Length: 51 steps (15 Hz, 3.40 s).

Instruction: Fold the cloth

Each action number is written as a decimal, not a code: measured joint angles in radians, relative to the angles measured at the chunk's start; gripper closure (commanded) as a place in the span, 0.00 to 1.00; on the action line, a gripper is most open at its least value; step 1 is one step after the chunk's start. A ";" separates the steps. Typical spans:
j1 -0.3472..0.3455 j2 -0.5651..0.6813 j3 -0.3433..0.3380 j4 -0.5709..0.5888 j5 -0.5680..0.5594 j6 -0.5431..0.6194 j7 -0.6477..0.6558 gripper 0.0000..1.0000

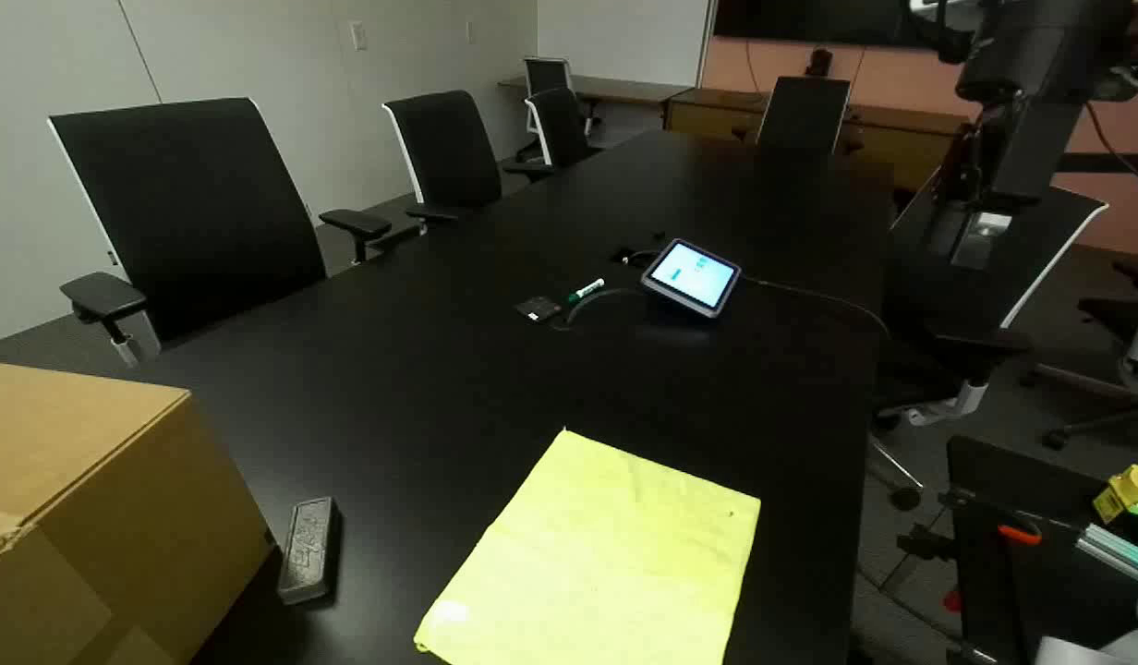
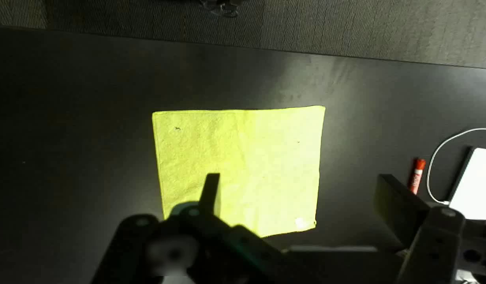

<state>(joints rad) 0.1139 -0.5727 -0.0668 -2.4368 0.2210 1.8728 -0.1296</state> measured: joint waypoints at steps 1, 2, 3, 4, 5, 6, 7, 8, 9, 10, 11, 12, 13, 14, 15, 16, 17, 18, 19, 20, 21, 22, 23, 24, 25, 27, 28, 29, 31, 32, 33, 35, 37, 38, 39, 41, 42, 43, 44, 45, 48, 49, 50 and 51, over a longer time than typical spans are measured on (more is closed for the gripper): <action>0.000 0.000 0.000 0.005 0.000 0.000 0.000 0.00; 0.000 -0.001 0.000 0.010 0.000 0.000 0.000 0.00; 0.000 -0.003 0.000 0.013 0.000 0.000 0.000 0.00; 0.000 -0.003 0.000 0.014 0.000 0.000 0.000 0.00; 0.000 -0.003 0.000 0.014 0.000 0.000 0.000 0.00; -0.002 -0.002 0.002 0.013 0.000 -0.001 0.000 0.00; -0.004 -0.001 0.003 0.009 0.000 -0.001 0.000 0.00; -0.006 0.004 0.004 0.003 0.000 0.003 0.000 0.00; -0.007 0.013 0.005 -0.006 0.000 0.010 -0.003 0.00; -0.009 0.027 0.006 -0.021 -0.001 0.036 -0.003 0.00; -0.012 0.048 0.008 -0.042 -0.001 0.083 -0.003 0.00; -0.012 0.077 0.010 -0.067 0.001 0.141 -0.008 0.00; -0.011 0.112 0.013 -0.094 0.002 0.210 -0.015 0.00; -0.009 0.154 0.016 -0.121 0.012 0.284 -0.023 0.00; -0.002 0.198 0.016 -0.143 0.038 0.357 -0.040 0.00; 0.006 0.248 0.016 -0.163 0.074 0.428 -0.062 0.00; 0.016 0.300 0.016 -0.178 0.114 0.490 -0.085 0.00; 0.028 0.356 0.016 -0.188 0.171 0.542 -0.119 0.00; 0.040 0.409 0.016 -0.190 0.235 0.579 -0.160 0.00; 0.052 0.460 0.017 -0.189 0.304 0.605 -0.205 0.00; 0.059 0.508 0.023 -0.184 0.376 0.619 -0.254 0.00; 0.061 0.553 0.035 -0.177 0.444 0.629 -0.302 0.00; 0.060 0.593 0.050 -0.166 0.504 0.633 -0.343 0.00; 0.056 0.634 0.069 -0.154 0.560 0.644 -0.380 0.00; 0.051 0.672 0.087 -0.141 0.605 0.657 -0.408 0.00; 0.034 0.747 0.122 -0.113 0.662 0.690 -0.448 0.00; 0.024 0.780 0.135 -0.101 0.672 0.707 -0.458 0.00; 0.013 0.811 0.145 -0.088 0.673 0.721 -0.463 0.00; -0.005 0.866 0.158 -0.071 0.673 0.760 -0.463 0.00; -0.012 0.889 0.161 -0.065 0.666 0.778 -0.462 0.00; -0.019 0.909 0.162 -0.062 0.657 0.796 -0.459 0.00; -0.033 0.939 0.162 -0.058 0.635 0.841 -0.448 0.00; -0.032 0.959 0.146 -0.055 0.621 0.894 -0.432 0.00; -0.028 0.969 0.135 -0.054 0.612 0.924 -0.421 0.00; -0.022 0.978 0.125 -0.052 0.606 0.951 -0.408 0.00; -0.004 0.998 0.104 -0.050 0.598 1.011 -0.375 0.00; 0.008 1.009 0.096 -0.049 0.596 1.041 -0.356 0.00; 0.020 1.022 0.089 -0.049 0.596 1.067 -0.338 0.00; 0.031 1.036 0.084 -0.047 0.596 1.087 -0.321 0.00; 0.042 1.052 0.081 -0.043 0.596 1.105 -0.303 0.00; 0.069 1.095 0.070 -0.029 0.596 1.141 -0.257 0.00; 0.077 1.105 0.065 -0.025 0.596 1.150 -0.244 0.00; 0.083 1.113 0.061 -0.022 0.596 1.159 -0.232 0.00; 0.089 1.119 0.057 -0.019 0.596 1.164 -0.220 0.00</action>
<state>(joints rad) 0.2032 0.5467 -0.0095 -2.4562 0.8172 3.0366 -0.3499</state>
